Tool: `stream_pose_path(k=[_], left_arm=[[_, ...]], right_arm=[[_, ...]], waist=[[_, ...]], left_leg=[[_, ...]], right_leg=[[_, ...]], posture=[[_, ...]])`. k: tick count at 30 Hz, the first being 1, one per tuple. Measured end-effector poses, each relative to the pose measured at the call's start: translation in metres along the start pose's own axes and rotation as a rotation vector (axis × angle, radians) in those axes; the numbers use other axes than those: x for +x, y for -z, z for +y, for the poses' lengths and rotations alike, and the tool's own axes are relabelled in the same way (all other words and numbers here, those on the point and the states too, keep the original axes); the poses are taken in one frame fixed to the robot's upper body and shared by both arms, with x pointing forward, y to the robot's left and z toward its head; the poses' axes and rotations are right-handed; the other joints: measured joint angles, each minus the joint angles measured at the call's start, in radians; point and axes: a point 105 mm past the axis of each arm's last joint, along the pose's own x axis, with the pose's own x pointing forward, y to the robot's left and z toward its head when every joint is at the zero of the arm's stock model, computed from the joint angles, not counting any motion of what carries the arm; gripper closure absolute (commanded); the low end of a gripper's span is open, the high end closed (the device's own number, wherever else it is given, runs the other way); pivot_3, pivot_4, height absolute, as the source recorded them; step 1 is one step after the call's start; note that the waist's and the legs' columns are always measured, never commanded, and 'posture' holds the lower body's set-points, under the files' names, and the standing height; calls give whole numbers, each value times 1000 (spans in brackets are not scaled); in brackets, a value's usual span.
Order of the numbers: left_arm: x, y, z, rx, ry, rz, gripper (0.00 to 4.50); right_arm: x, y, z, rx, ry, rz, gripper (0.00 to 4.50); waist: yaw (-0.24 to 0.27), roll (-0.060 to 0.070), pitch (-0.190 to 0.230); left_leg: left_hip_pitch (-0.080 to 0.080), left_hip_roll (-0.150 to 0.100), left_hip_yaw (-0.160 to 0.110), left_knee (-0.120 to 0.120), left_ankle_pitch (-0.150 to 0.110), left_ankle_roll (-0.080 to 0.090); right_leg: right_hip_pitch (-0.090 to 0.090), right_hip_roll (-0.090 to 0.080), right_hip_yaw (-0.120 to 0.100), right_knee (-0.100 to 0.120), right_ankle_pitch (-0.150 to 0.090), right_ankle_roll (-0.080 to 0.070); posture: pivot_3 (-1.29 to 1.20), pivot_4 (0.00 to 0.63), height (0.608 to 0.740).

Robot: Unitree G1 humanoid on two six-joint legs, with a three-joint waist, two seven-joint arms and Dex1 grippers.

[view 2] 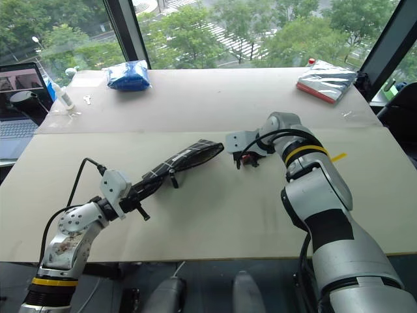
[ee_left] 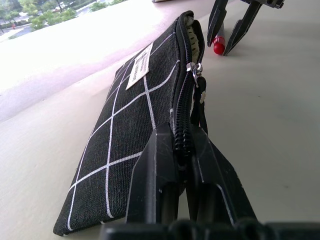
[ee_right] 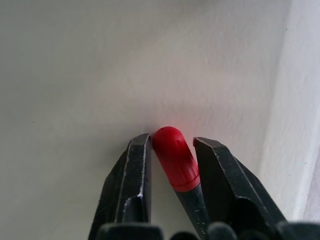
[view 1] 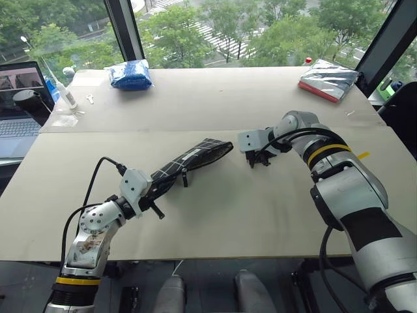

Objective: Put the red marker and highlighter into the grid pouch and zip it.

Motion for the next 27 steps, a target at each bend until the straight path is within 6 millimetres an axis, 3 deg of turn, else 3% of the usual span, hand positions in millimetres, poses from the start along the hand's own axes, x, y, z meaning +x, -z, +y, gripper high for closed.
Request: stream_pose_path(k=[1,13,21,27], left_arm=[[0,0,0,0,0,0,4500],[4,-3,2,4,13,-10,4500],[5,-2,1,-4,16,-14,4500],[5,1,-5,-3,73,4,4500]], right_arm=[[0,1,1,4,-5,-1,4109],[-4,3,3,60,-31,-30,4105],[-8,-26,16,174,-167,-302,4105],[4,-28,41,105,-197,-389,4105]], waist=[[0,0,0],[1,0,0],[-7,0,0],[-3,0,0]], left_leg=[[0,0,0,0,0,0],[0,0,0,0,0,0],[0,0,0,-1,0,0],[0,0,0,0,0,0]], right_leg=[[0,0,0,0,0,0],[0,0,0,0,0,0],[-1,0,0,0,0,0],[1,0,0,-1,0,0]], posture=[[0,150,740],[0,150,740],[0,150,740],[0,150,740]])
